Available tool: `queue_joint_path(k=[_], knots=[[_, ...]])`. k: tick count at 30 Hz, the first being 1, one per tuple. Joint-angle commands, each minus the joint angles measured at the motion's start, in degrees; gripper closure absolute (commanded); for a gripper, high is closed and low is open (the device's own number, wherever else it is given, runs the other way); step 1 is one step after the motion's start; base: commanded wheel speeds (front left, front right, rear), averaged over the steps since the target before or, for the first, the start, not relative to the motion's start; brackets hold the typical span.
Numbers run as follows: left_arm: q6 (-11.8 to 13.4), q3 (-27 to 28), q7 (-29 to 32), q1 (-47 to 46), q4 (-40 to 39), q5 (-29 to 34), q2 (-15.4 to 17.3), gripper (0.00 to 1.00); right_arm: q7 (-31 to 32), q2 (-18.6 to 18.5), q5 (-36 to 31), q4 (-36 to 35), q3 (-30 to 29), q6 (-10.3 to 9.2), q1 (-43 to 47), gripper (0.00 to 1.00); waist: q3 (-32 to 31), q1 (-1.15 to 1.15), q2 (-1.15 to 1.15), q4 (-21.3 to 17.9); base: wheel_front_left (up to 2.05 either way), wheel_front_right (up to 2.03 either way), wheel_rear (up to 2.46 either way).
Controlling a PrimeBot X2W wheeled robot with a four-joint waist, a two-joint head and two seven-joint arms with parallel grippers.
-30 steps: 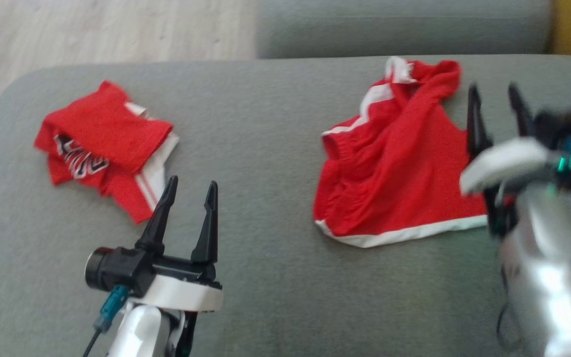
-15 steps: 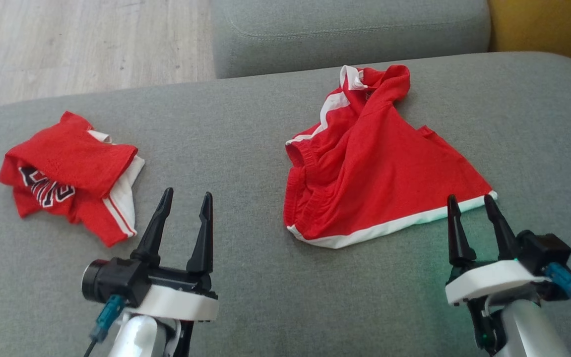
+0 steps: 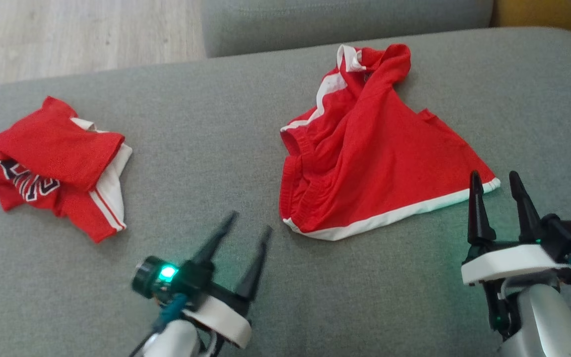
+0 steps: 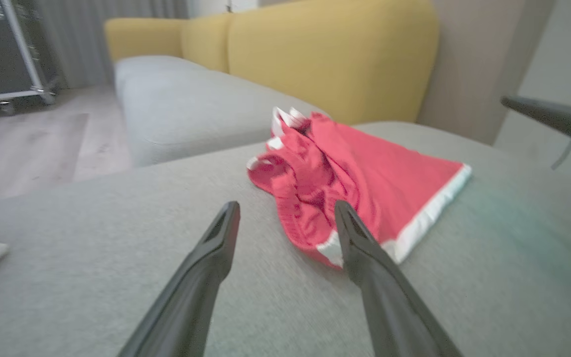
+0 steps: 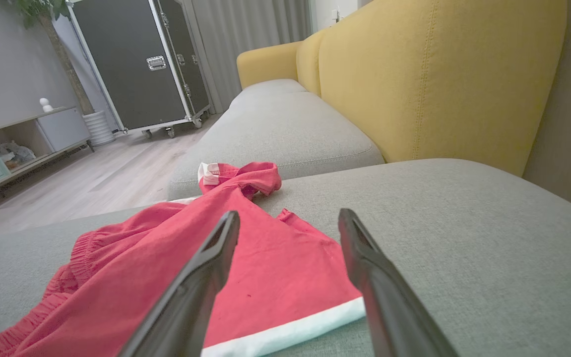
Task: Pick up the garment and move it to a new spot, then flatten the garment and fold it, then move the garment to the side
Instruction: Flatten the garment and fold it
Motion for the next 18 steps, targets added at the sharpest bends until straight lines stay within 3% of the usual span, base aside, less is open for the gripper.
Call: queue_joint_path(k=[1, 7, 18], knots=[[0.13, 0.64, -0.55, -3.03, -0.90, -0.40, 1.18, 0.00, -0.67, -0.08, -0.35, -2.16, 1.28, 0.22, -2.25, 0.00, 0.70, -0.01, 0.00, -0.22, 0.00, 0.00, 0.00], [0.10, -10.96, -0.55, -9.92, 7.06, -5.11, 4.94, 0.00, -0.68, -0.07, -0.07, -2.56, 1.23, 0.22, -3.38, 0.00, 3.17, -0.01, 0.00, -1.07, 0.00, 0.00, 0.00], [0.09, -18.55, -0.55, -18.40, 12.01, -9.08, 6.29, 0.00, -0.68, -0.07, 0.36, -2.60, 1.28, 0.22, -4.67, 0.00, 6.03, -0.01, 0.00, -3.20, 0.00, 0.00, 0.00]])
